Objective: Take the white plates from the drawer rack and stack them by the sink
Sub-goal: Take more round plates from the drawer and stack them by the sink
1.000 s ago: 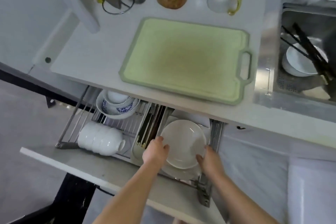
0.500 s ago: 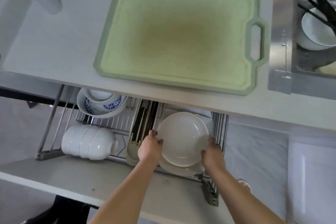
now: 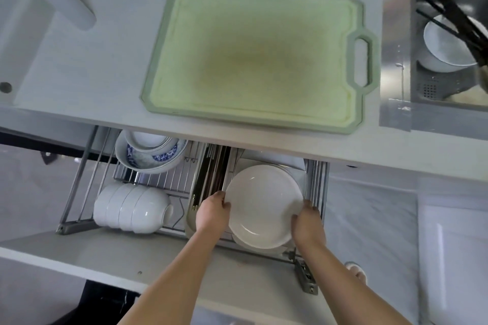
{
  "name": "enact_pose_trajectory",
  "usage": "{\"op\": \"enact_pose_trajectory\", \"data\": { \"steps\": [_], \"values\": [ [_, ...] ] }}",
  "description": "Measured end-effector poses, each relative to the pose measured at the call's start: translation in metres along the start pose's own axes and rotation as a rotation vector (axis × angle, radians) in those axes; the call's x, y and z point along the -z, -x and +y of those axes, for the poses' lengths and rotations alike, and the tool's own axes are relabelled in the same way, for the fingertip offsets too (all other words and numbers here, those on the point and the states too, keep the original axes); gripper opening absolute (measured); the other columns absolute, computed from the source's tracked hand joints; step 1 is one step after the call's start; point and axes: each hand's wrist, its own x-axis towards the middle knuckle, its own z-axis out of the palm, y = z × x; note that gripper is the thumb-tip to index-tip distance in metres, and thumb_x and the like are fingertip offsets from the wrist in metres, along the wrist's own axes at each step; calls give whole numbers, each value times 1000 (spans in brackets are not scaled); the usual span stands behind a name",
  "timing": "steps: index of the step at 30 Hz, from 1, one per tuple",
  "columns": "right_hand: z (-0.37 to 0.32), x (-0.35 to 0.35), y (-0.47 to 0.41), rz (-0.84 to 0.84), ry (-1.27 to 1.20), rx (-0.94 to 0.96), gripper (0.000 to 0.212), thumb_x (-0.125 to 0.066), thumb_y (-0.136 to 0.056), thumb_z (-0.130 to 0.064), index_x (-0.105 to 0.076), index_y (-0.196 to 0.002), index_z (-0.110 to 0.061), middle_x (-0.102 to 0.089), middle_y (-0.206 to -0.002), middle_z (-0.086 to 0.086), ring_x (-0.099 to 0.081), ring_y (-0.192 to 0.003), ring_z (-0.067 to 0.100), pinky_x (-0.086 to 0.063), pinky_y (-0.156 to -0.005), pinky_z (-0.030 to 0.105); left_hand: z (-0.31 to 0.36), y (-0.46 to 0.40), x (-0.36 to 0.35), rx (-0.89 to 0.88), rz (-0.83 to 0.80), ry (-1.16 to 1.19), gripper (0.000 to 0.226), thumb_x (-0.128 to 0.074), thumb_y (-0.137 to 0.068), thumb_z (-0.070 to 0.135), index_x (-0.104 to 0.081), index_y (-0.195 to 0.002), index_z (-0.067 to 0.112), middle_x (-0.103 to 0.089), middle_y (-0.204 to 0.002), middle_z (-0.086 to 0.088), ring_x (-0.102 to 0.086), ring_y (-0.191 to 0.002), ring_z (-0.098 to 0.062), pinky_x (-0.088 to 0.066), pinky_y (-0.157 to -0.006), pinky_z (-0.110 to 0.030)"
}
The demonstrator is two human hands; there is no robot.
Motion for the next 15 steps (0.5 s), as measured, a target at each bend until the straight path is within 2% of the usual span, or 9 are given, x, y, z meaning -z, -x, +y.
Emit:
{"op": "enact_pose_trajectory", "data": {
  "steps": [4, 8, 11, 13, 15],
  "values": [
    [0, 18, 10, 19, -115, 34, 29, -38, -92, 0, -48, -119, -1, -60, -115, 24, -59, -106, 37, -47, -85, 40, 8, 20, 14, -28, 30, 71, 15, -49, -89, 17, -62, -95, 14, -53, -66, 8, -50, -60, -9, -33, -47, -22],
    [8, 42, 32, 16, -213, 140, 23, -40, -91, 0, -52, -109, -5, -62, -106, 17, -57, -94, 30, -46, -78, 36, 22, 49, 30, -23, 72, 116, 19, -50, -88, 20, -63, -102, 18, -60, -74, 6, -54, -65, -10, -34, -49, -22],
    [19, 62, 47, 25, -209, 236, 21, -43, -90, -1, -52, -109, -5, -62, -104, 15, -55, -88, 26, -43, -74, 32, 33, 74, 38, -7, 95, 149, 20, -50, -88, 26, -61, -104, 27, -65, -81, 8, -59, -71, -11, -36, -51, -22],
    [29, 78, 56, 38, -209, 290, 21, -46, -89, -3, -51, -109, -9, -62, -101, 12, -54, -82, 23, -47, -71, 33, 42, 91, 40, -7, 111, 167, 21, -51, -88, 29, -60, -108, 29, -66, -84, 10, -60, -75, -11, -38, -54, -23],
    [39, 96, 66, 33, -224, 322, 23, -46, -89, -4, -50, -108, -17, -61, -97, 7, -55, -80, 22, -55, -71, 40, 54, 109, 40, -11, 132, 202, 23, -52, -88, 30, -60, -110, 28, -64, -83, 11, -60, -75, -11, -40, -58, -24]
  ]
}}
